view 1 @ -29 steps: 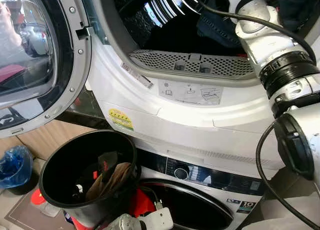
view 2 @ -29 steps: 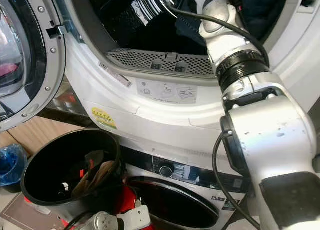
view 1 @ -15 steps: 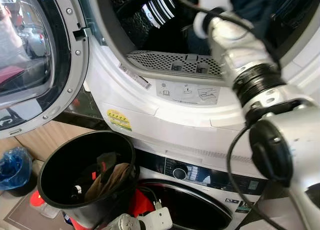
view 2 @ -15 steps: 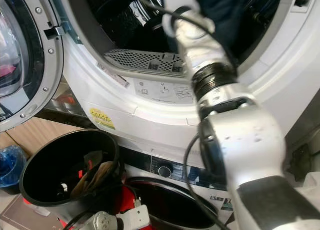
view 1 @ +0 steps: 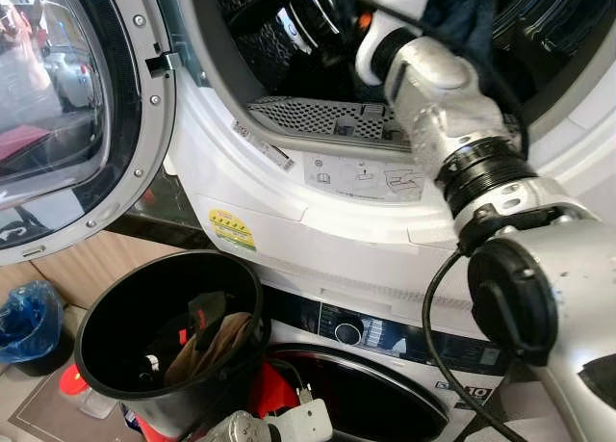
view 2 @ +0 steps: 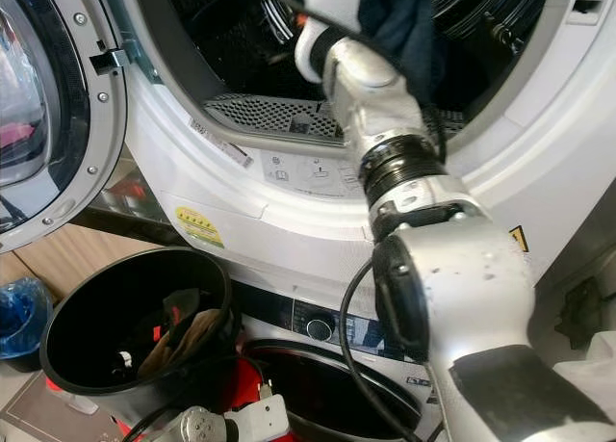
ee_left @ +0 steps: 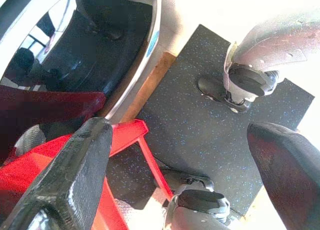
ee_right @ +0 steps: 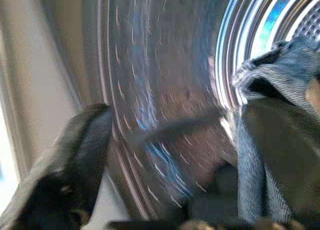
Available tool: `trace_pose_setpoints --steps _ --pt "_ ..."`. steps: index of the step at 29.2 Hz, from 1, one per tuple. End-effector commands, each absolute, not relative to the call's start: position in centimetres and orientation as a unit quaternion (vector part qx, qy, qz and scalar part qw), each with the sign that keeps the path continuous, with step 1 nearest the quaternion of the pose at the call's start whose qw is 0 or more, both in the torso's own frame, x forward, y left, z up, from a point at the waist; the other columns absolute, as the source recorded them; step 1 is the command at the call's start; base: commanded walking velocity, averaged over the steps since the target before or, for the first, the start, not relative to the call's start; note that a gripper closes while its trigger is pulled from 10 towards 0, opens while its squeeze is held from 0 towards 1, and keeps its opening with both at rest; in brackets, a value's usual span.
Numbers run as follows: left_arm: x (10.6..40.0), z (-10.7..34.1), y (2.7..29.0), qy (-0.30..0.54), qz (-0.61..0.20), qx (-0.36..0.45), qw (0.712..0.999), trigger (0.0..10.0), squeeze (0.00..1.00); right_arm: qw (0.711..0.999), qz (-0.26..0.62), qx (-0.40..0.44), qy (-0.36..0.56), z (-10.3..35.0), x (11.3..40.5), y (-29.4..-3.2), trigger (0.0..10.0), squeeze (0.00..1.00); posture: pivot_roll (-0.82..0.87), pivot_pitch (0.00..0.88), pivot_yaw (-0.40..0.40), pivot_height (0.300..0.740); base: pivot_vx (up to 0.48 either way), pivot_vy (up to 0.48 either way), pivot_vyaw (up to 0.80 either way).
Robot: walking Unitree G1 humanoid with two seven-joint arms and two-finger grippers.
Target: Clothes washing
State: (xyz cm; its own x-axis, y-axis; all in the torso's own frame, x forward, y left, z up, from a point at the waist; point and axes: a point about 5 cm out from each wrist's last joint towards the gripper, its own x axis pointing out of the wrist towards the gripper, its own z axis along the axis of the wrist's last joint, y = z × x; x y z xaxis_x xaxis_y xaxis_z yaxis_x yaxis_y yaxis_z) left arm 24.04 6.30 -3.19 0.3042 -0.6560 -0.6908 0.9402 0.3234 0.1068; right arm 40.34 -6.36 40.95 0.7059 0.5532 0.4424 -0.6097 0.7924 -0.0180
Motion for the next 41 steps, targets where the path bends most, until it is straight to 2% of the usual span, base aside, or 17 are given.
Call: trace_pose_setpoints --steps 1,6,8,11,15,17,24,26,27,29,41 --pt "23.9 -3.5 6.8 0.290 -0.518 0.260 0.761 10.0 0.00 0.890 0.360 0.090 -0.266 43.0 39.3 -6.5 10.0 0.00 -0.11 0.006 0.109 0.740 0.000 0.000 0.00" --pt "24.0 -3.4 6.8 0.290 -0.517 0.261 0.762 10.0 0.00 0.882 0.373 0.087 -0.276 42.6 39.1 -7.3 10.0 0.00 -0.11 0.011 0.114 0.740 0.000 0.000 0.00" --pt "24.0 -3.4 6.9 0.291 -0.518 0.262 0.761 10.0 0.00 0.915 0.294 0.068 -0.269 42.4 40.0 -8.8 10.0 0.00 -0.13 0.011 0.122 0.740 0.000 0.000 0.00" --pt "24.0 -3.4 6.8 0.290 -0.521 0.264 0.758 10.0 0.00 0.923 0.267 0.065 -0.269 42.4 40.2 -9.8 10.0 0.00 -0.12 0.011 0.118 0.740 0.000 0.000 0.00" --pt "24.0 -3.5 6.9 0.291 -0.518 0.262 0.761 10.0 0.00 0.892 0.329 0.087 -0.299 42.7 39.4 -9.4 10.0 0.00 -0.12 0.019 0.117 0.740 0.000 0.000 0.00" --pt "24.0 -3.5 6.9 0.291 -0.518 0.262 0.761 10.0 0.00 0.887 0.336 0.089 -0.303 42.7 39.3 -9.3 10.0 0.00 -0.12 0.020 0.118 0.740 0.000 0.000 0.00" --pt "23.9 -3.5 6.8 0.292 -0.519 0.261 0.760 10.0 0.00 0.816 0.435 0.112 -0.364 41.8 36.8 -10.3 10.0 0.00 -0.12 0.027 0.121 0.740 0.000 0.000 0.00" --pt "23.9 -3.5 6.7 0.293 -0.519 0.261 0.760 10.0 0.00 0.787 0.483 0.105 -0.370 40.3 35.2 -10.4 10.0 0.00 -0.13 0.027 0.122 0.740 0.000 0.000 0.00" --pt "23.9 -3.5 6.7 0.293 -0.519 0.261 0.760 10.0 0.00 0.787 0.483 0.105 -0.370 40.3 35.2 -10.4 10.0 0.00 -0.13 0.027 0.122 0.740 0.000 0.000 0.00" --pt "23.9 -3.5 6.7 0.293 -0.519 0.261 0.760 10.0 0.00 0.760 0.531 0.096 -0.361 38.8 33.7 -10.2 10.0 0.00 -0.14 0.028 0.126 0.740 0.000 0.000 0.00" --pt "23.9 -3.5 6.6 0.293 -0.520 0.260 0.759 10.0 0.00 0.717 0.628 0.034 -0.301 34.9 29.8 -9.1 10.0 0.00 -0.14 0.022 0.122 0.740 0.000 0.000 0.00"
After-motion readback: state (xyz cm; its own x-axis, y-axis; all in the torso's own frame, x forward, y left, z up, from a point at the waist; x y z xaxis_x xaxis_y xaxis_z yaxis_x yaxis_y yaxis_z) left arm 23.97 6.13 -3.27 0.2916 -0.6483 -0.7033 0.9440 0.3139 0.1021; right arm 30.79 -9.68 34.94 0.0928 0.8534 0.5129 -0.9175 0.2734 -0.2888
